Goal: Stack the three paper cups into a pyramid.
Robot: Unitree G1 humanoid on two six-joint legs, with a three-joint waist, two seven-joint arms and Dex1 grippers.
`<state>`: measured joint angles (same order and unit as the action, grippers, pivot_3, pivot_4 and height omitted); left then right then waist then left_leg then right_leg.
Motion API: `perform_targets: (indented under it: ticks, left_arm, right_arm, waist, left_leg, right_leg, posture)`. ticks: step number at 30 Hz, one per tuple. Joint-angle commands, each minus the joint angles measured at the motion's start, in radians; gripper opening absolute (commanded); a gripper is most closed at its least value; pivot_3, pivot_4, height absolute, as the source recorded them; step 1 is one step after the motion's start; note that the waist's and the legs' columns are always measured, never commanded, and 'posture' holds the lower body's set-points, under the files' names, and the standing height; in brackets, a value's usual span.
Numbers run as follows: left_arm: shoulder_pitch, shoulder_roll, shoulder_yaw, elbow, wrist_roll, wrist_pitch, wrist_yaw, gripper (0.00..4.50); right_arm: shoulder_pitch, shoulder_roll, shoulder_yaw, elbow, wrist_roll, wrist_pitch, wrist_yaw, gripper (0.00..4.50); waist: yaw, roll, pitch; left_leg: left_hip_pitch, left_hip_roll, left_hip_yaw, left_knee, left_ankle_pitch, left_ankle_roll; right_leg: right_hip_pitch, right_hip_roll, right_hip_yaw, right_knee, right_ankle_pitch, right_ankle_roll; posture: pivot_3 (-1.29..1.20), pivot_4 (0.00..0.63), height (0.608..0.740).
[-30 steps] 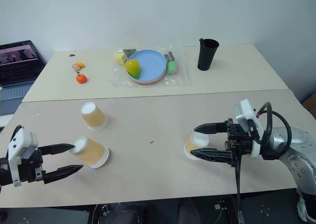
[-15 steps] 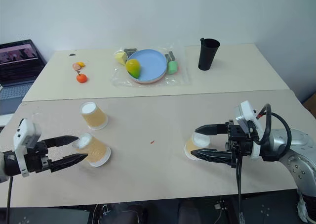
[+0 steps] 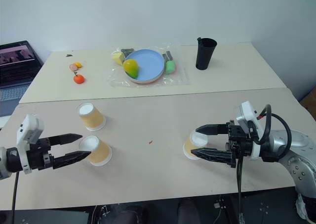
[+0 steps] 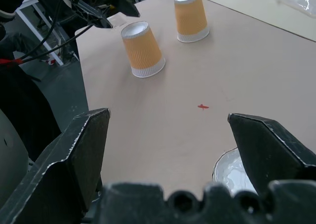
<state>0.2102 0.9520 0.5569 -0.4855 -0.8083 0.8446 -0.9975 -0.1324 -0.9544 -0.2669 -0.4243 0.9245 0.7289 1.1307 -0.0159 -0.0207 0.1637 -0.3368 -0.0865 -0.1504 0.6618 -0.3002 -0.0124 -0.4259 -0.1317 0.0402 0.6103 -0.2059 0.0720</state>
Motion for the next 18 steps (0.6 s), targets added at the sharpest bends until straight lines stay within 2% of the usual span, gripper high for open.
perform_targets:
  ticks: [1,9,18]
  left_arm:
    - [0.037,0.014,0.025,-0.005,0.025,-0.028,-0.023,4.44]
    - [0.077,-0.005,0.008,0.011,0.074,-0.072,-0.025,4.44]
    - [0.023,-0.036,-0.067,0.023,0.097,-0.095,0.022,4.44]
  right_arm:
    - [0.001,-0.003,-0.046,-0.033,0.023,-0.005,-0.004,4.5]
    - [-0.005,-0.002,-0.05,-0.033,0.032,0.001,-0.016,4.5]
    - [0.007,-0.002,-0.062,-0.045,0.04,0.008,-0.029,4.5]
  waist:
    - [0.004,0.0,0.0]
    - [0.004,0.0,0.0]
    - [0.005,0.0,0.0]
  left_leg:
    - [0.0,0.0,0.0,0.0,0.0,0.0]
    - [0.0,0.0,0.0,0.0,0.0,0.0]
    - [0.0,0.0,0.0,0.0,0.0,0.0]
  right_leg:
    - [0.001,0.0,0.0,0.0,0.0,0.0]
    - [0.001,0.0,0.0,0.0,0.0,0.0]
    - [0.001,0.0,0.0,0.0,0.0,0.0]
  posture:
    - [0.0,0.15,0.735]
    - [0.0,0.15,0.735]
    - [0.0,0.15,0.735]
